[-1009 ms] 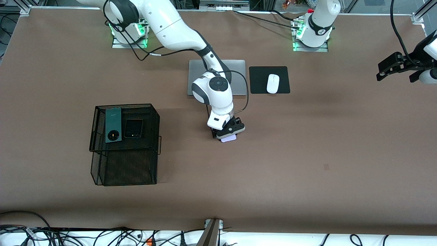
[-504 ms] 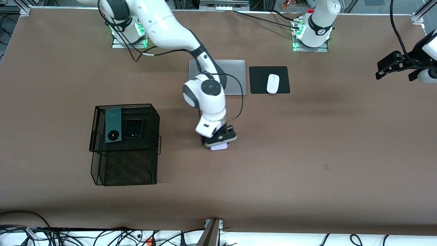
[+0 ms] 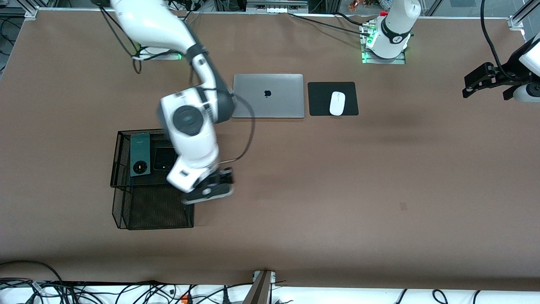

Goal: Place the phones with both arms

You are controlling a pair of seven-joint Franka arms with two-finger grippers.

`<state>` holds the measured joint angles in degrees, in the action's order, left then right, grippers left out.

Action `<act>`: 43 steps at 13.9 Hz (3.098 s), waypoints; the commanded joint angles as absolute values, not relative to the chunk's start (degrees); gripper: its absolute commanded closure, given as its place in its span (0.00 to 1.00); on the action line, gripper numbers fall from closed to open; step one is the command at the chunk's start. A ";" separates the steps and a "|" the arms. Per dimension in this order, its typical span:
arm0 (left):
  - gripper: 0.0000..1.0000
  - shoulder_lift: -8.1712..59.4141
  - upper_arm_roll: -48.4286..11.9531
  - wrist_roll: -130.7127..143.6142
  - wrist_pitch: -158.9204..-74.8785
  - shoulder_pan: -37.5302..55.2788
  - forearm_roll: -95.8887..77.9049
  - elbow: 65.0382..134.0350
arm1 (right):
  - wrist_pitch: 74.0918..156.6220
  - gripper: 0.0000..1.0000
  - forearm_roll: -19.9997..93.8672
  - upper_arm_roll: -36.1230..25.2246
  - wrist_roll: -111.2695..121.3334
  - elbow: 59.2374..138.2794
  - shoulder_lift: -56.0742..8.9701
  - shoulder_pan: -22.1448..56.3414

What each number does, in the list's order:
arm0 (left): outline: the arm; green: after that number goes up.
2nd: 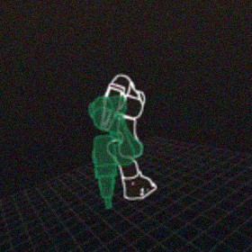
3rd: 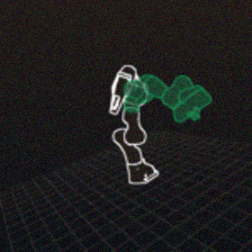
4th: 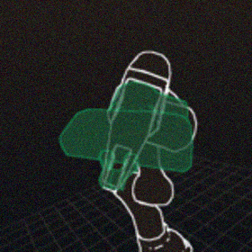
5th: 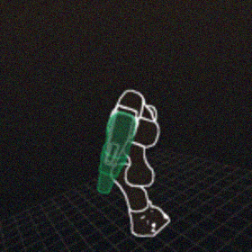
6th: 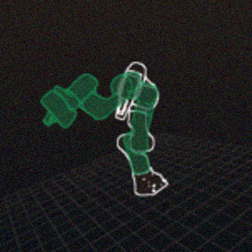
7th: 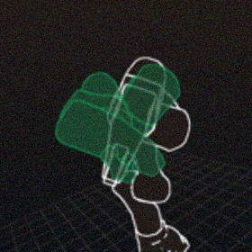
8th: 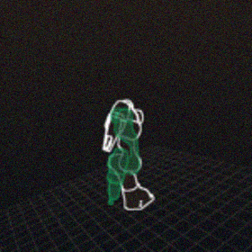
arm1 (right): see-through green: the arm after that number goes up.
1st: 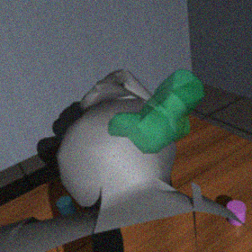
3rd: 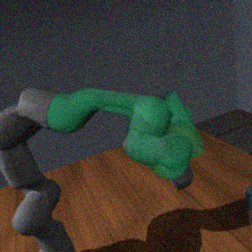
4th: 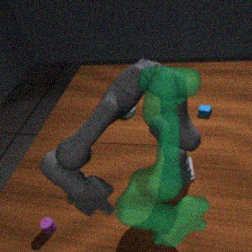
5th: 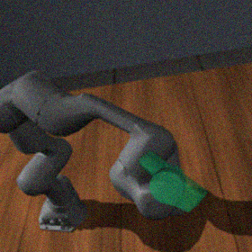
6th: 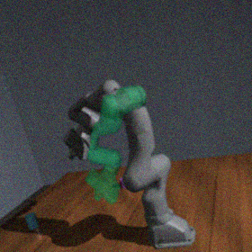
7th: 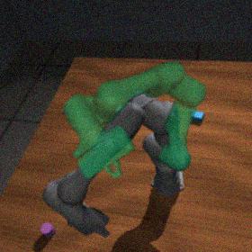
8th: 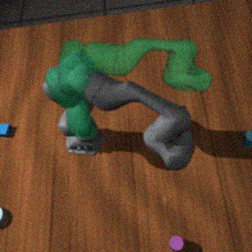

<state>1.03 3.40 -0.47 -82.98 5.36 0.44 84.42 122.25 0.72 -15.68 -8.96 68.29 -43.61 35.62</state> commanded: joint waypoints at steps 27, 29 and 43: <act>0.00 1.05 3.16 -0.88 -82.35 5.63 -0.17 84.73 | 103.95 0.01 15.47 -18.44 4.83 64.19 -44.47 19.34; 0.00 1.05 3.08 -1.06 -82.35 5.63 -0.09 84.64 | 94.09 0.01 15.38 -20.47 4.40 61.09 -41.77 19.42; 0.00 1.05 3.16 -0.79 -82.44 5.54 0.00 84.55 | 88.13 0.00 -2.70 7.34 -2.10 70.89 -19.98 -3.67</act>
<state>1.32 3.02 -0.47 -82.73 5.37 0.44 84.51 84.08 1.31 -1.60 -0.12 62.71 -26.07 2.20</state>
